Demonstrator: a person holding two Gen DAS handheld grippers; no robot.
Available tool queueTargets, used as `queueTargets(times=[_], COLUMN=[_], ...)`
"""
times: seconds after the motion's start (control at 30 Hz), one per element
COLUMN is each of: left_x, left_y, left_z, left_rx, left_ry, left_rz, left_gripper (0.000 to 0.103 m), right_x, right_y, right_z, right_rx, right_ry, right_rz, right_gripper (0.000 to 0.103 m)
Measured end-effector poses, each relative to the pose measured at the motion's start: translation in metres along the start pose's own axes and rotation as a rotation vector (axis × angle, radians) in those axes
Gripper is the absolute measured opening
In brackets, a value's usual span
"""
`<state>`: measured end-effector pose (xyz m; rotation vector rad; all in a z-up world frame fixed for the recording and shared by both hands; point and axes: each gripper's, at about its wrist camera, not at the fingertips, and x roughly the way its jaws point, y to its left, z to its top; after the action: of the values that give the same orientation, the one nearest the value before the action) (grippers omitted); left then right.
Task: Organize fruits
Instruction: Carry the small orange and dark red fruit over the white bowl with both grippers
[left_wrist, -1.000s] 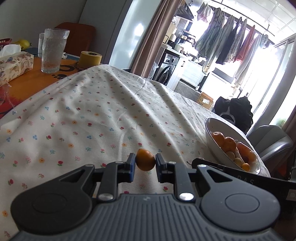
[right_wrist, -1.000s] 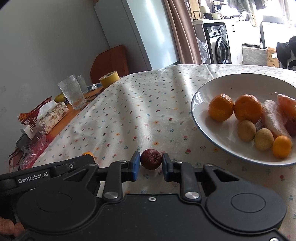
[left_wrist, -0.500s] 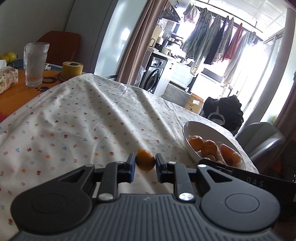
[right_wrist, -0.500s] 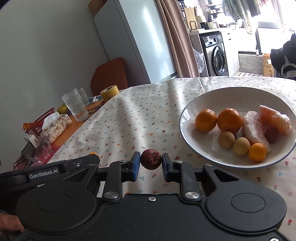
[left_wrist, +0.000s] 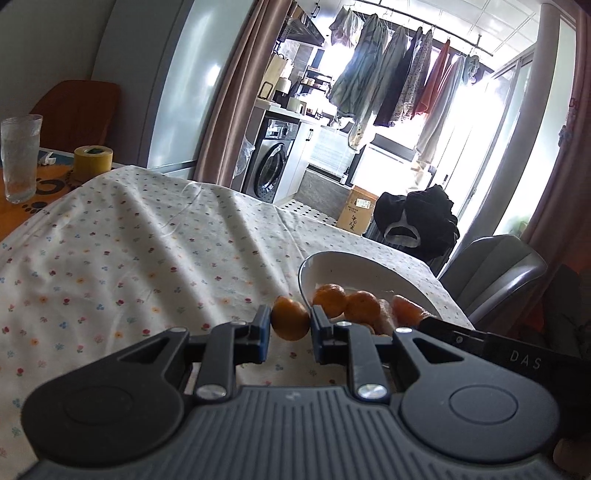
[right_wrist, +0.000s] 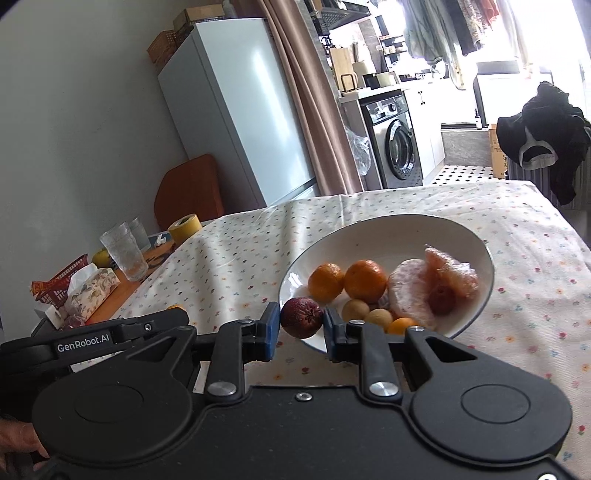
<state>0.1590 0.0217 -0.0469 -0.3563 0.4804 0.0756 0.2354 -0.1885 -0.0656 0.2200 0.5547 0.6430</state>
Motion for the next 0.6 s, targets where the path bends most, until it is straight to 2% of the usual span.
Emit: queueTargets(times=[0.6], left_x=[0.033], left_y=[-0.035], left_z=[0.012], left_rx=[0.061], left_ry=[0.022], left_rz=[-0.051], left_gripper=[0.021], right_x=[-0.013], right_y=[-0.047], right_z=[0.016], right_rx=[0.067], right_ry=[-0.075], right_rz=[-0.056], right_gripper=[0.023])
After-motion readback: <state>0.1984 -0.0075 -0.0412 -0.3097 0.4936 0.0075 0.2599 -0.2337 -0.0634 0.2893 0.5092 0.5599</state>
